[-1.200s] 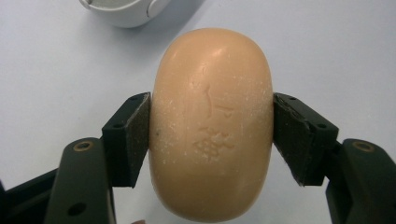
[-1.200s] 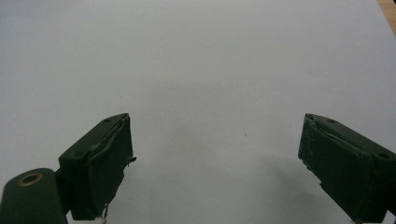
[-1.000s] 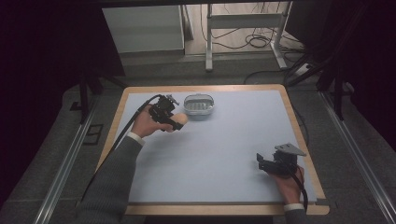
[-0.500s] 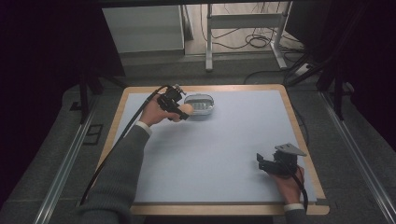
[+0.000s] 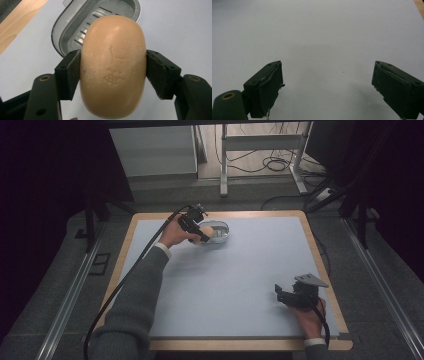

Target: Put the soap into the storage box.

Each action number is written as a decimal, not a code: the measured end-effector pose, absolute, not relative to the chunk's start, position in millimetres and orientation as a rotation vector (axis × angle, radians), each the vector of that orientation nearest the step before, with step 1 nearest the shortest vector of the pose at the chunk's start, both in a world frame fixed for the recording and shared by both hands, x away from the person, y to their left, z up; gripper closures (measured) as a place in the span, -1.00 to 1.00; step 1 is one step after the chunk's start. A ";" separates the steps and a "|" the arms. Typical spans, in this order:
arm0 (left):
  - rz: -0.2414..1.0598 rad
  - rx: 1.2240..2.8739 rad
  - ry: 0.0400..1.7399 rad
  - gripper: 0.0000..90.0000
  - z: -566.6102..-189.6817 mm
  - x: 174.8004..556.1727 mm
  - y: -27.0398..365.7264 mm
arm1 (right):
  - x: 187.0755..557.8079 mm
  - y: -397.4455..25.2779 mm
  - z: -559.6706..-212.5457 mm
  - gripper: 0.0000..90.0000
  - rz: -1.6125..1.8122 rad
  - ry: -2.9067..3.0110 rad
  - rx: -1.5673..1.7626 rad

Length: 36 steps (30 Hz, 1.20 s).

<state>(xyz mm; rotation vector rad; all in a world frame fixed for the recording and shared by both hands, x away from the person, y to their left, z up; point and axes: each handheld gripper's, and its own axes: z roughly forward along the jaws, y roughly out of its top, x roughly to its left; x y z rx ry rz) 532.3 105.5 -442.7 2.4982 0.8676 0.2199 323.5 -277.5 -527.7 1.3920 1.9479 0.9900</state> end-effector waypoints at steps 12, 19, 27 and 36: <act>0.214 2.531 0.850 -0.28 -446.5 557.7 86.1 | 323.6 -277.5 -527.8 -0.78 0.984 1.948 1.391; 0.220 2.552 0.825 -0.28 -451.1 569.1 72.9 | 323.6 -277.6 -527.9 -0.78 0.987 1.946 1.398; 0.223 2.568 0.818 -0.28 -455.5 571.6 68.1 | 323.9 -277.8 -528.0 -0.78 0.987 1.947 1.394; 0.230 2.554 0.829 -0.29 -457.0 569.9 70.5 | 323.9 -277.6 -528.0 -0.78 0.984 1.946 1.394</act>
